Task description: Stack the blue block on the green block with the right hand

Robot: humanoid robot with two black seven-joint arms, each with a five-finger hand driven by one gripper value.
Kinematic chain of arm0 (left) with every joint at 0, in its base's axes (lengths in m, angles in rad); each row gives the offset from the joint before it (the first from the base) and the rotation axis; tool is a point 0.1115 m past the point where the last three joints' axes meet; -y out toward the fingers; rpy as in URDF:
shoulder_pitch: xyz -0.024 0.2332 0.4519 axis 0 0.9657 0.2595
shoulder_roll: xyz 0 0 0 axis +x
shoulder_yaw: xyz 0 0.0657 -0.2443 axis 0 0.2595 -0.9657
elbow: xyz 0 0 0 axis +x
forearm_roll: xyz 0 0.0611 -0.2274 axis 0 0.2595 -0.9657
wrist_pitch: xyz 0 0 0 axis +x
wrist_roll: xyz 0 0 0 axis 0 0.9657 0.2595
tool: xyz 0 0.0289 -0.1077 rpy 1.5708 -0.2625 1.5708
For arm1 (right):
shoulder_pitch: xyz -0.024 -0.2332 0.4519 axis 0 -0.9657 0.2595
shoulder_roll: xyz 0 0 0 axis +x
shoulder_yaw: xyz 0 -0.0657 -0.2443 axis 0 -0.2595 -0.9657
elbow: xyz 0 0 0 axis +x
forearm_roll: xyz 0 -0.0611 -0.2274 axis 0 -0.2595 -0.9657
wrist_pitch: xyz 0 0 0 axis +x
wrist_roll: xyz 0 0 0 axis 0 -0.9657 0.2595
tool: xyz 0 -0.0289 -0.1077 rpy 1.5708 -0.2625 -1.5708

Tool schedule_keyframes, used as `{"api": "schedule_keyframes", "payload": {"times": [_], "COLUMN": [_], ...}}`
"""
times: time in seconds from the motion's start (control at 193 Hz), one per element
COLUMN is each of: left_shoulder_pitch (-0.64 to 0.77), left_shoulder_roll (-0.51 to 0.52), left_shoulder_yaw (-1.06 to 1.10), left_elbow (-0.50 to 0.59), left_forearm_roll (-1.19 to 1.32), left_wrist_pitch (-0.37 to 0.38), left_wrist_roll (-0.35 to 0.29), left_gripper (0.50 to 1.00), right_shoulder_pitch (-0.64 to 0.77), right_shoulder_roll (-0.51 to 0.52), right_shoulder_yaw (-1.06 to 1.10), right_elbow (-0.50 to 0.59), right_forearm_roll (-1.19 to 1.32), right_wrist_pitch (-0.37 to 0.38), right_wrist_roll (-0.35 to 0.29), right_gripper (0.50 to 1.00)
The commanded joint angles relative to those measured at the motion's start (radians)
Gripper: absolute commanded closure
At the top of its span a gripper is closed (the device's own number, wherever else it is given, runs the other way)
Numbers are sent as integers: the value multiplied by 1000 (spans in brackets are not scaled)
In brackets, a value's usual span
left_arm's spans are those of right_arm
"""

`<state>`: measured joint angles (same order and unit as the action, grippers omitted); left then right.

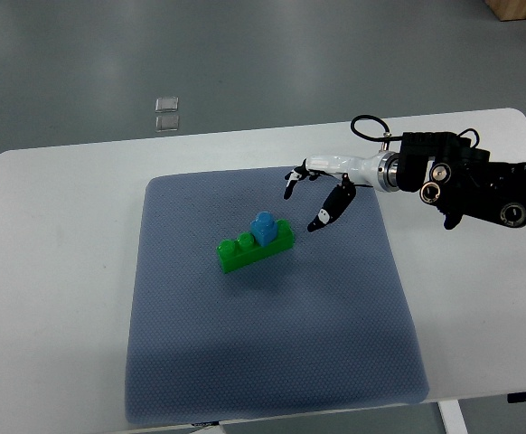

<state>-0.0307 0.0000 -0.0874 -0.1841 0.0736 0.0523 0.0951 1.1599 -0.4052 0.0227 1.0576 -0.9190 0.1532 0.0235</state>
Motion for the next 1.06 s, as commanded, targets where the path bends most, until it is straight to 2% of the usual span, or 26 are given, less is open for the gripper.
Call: {"api": "schedule_keyframes", "payload": {"times": [0.0, 0.124, 0.342, 0.674, 0.736, 0.742, 0.793, 0.949, 1.058], "left_shoulder_pitch": [2, 0, 0, 0, 0, 0, 0, 0, 2], "left_shoulder_roll": [0, 0, 0, 0, 0, 0, 0, 0, 0], "left_shoulder_yaw": [0, 0, 0, 0, 0, -2, -2, -3, -3], "left_elbow": [0, 0, 0, -14, -14, -12, -12, -12, -11], "left_forearm_roll": [0, 0, 0, 0, 0, 0, 0, 0, 0], "left_wrist_pitch": [0, 0, 0, 0, 1, 0, 1, 1, 1], "left_wrist_roll": [0, 0, 0, 0, 0, 0, 0, 0, 0], "left_gripper": [500, 500, 500, 500, 500, 500, 500, 500, 500], "right_shoulder_pitch": [-6, -45, -215, -388, -390, -403, -419, -447, -453], "right_shoulder_roll": [-18, -29, 5, 242, 250, 290, 316, 327, 327], "right_shoulder_yaw": [62, 189, 523, 936, 945, 992, 1025, 1079, 1082], "right_elbow": [-8, -16, -96, -249, -255, -286, -304, -334, -363], "right_forearm_roll": [54, 155, 353, 379, 379, 381, 381, 391, 471], "right_wrist_pitch": [13, 11, 22, 9, 9, 9, 9, 11, 19], "right_wrist_roll": [1, 7, 10, 12, 12, 12, 13, 18, 61], "right_gripper": [579, 576, 576, 576, 576, 576, 579, 576, 576]}}
